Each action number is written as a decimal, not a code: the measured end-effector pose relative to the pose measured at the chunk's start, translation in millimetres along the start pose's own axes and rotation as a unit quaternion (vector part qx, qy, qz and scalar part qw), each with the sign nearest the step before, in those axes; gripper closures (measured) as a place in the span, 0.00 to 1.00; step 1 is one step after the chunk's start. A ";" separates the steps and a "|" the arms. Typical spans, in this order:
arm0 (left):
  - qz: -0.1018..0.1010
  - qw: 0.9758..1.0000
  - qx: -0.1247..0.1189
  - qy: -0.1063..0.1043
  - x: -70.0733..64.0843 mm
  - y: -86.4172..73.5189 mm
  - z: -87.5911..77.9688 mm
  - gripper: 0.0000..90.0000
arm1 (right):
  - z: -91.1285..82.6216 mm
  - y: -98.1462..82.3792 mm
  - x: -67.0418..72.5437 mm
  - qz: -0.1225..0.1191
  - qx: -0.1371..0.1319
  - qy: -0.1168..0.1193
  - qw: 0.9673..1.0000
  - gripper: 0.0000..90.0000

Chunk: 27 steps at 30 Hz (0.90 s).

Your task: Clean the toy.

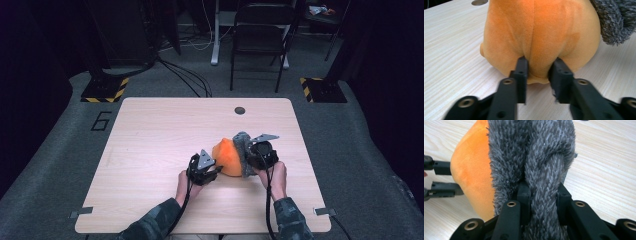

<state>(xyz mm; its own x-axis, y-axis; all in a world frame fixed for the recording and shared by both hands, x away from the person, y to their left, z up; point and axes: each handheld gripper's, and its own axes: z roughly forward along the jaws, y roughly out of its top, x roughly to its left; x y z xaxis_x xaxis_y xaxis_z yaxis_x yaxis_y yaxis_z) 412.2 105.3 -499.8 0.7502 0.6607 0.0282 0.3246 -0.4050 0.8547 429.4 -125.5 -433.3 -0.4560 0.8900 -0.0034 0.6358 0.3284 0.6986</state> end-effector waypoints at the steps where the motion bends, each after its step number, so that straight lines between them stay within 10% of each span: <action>1: -0.002 1.000 -0.001 -0.003 -0.1 1.1 -1.1 0.83 | -1.9 0.9 -0.2 0.005 -0.001 0.002 1.000 0.80; 12: -0.012 0.999 -0.010 -0.029 -6.4 14.0 -13.5 0.88 | -35.5 21.1 23.5 -0.025 -0.062 0.026 0.997 0.80; 17: -0.012 0.999 0.000 -0.033 -5.6 11.4 -9.4 0.88 | -16.3 14.4 37.9 -0.042 -0.036 0.004 0.998 0.79; 27: -0.010 0.999 0.004 -0.030 -1.2 8.7 -6.2 0.88 | -8.6 5.5 18.8 -0.026 0.002 -0.009 1.000 0.79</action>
<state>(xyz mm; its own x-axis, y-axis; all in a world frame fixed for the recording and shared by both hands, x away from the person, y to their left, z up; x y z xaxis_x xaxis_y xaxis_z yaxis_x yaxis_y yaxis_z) 410.6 104.9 -489.3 0.7767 0.6295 -0.0215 0.3454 -0.3972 0.8503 419.0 -109.7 -423.4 -0.4773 0.8772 -0.0514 0.6143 0.3750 0.6943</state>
